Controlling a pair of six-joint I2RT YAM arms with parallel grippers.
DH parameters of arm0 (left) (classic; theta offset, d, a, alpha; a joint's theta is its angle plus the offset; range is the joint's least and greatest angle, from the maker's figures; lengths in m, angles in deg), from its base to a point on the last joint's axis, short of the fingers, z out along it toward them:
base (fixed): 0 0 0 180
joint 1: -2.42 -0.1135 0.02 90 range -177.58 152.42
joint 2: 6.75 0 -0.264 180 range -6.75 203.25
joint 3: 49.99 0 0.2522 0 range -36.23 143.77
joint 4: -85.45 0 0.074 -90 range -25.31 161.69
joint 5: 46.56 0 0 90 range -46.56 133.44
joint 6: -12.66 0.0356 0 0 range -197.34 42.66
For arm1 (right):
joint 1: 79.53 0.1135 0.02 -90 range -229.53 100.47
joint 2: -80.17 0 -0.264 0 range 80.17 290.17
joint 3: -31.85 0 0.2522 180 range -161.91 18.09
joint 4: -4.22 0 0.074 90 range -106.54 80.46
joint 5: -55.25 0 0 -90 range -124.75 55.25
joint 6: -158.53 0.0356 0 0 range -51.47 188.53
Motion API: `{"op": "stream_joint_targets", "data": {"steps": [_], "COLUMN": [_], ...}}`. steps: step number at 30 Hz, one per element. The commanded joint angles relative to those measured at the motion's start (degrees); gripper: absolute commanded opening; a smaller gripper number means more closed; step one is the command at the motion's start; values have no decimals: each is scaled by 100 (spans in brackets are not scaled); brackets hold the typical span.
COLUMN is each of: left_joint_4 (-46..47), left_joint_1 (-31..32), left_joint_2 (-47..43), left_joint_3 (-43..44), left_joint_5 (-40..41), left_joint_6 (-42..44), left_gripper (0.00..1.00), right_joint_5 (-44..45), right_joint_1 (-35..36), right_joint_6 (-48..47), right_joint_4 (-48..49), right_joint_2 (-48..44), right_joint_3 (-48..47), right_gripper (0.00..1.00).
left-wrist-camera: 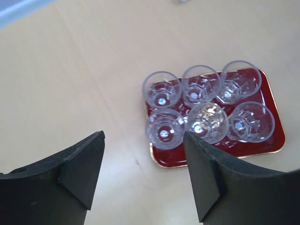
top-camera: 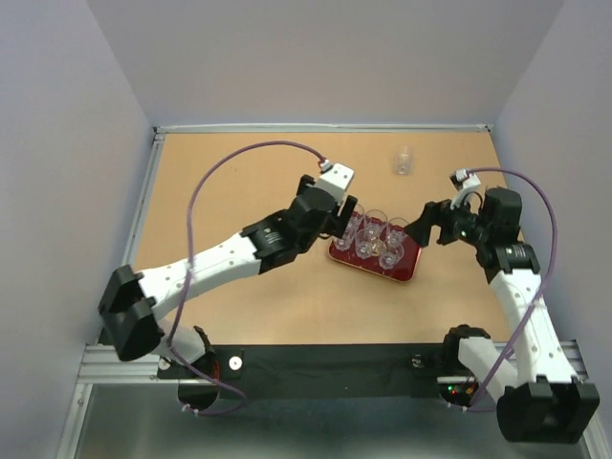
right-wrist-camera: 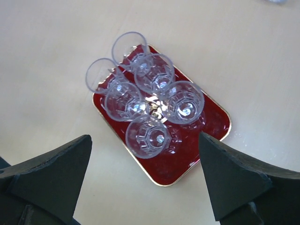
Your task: Place the glasses into the tray
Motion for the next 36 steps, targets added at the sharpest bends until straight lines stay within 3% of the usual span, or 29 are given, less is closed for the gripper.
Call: {"op": "stream_joint_targets", "data": {"steps": [1,9,14,16,22,30,36], "left_joint_4": [153,1119,1199,1226,1191,1191,1156], "left_joint_1": [-32,-94,-278,-436,-595,-709,-718], "left_joint_2": [-1352,-3066,-3392,-3410,-3305,-3217,-3147], "left_joint_3": [-390,-2270,-2359,-2386,-2360,-2316,-2298], "left_joint_5": [712,1300,1451,1320,1152,950,835], "left_joint_6": [834,1924,2013,1996,1978,1934,1890], "left_gripper": [82,92,93,93,93,93,93], "right_joint_5": [329,1655,2542,2397,1684,1700,1735], "right_joint_1": [44,44,52,52,61,61,131], "right_joint_6": [468,1013,926,655,-164,64,187], "right_joint_4": [172,233,233,224,198,189,207], "right_joint_2": [830,3481,5145,5942,7124,8389,8812], "right_joint_3": [-740,-2251,-3663,-4096,-5258,-6541,-7060], "right_gripper": [100,100,100,100,100,100,100]}}
